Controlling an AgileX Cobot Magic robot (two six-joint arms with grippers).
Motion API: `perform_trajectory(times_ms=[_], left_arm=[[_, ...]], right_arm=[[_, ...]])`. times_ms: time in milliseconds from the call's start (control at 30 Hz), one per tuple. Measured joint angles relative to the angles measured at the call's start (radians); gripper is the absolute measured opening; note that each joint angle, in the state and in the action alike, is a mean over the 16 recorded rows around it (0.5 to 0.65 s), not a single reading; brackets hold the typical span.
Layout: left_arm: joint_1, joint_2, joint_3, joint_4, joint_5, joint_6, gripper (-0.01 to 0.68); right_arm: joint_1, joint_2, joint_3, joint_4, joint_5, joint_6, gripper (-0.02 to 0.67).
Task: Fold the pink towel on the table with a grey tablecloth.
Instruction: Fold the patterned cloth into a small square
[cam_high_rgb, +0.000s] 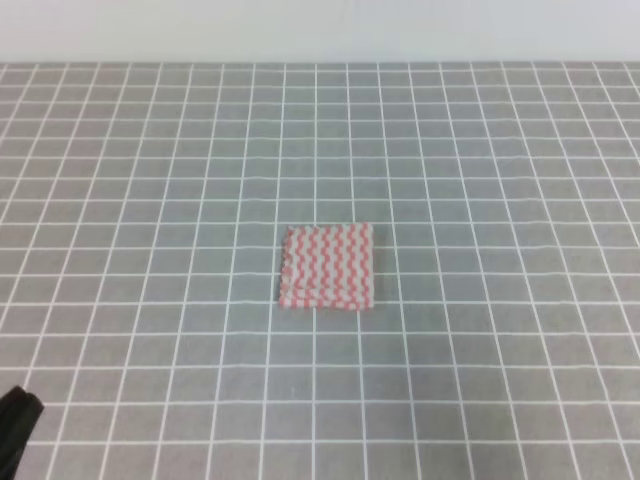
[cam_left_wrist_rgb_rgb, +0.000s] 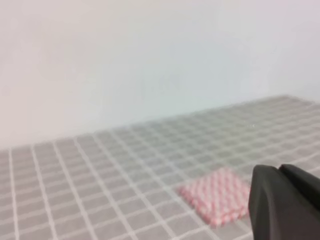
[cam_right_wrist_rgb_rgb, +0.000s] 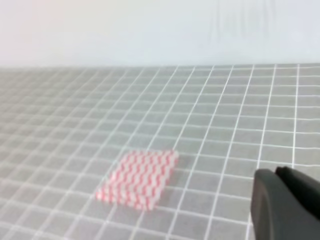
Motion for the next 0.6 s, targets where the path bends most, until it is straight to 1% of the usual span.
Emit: perform_trajectory(times_ms=[167, 333, 467, 600], left_arm=[[0.000, -0.026, 0.043, 0.000, -0.029, 0.000, 0.000], [0.000, -0.026, 0.055, 0.000, -0.057, 0.000, 0.000], [0.000, -0.025, 0.055, 0.000, -0.061, 0.000, 0.000], [0.000, -0.025, 0.055, 0.000, -0.061, 0.000, 0.000]], right_arm=[[0.000, -0.088, 0.107, 0.026, -0.098, 0.000, -0.001], [0.000, -0.125, 0.183, 0.047, -0.169, 0.000, -0.001], [0.000, -0.128, 0.222, 0.047, -0.187, 0.000, -0.001], [0.000, -0.127, 0.246, 0.046, -0.161, 0.000, -0.001]])
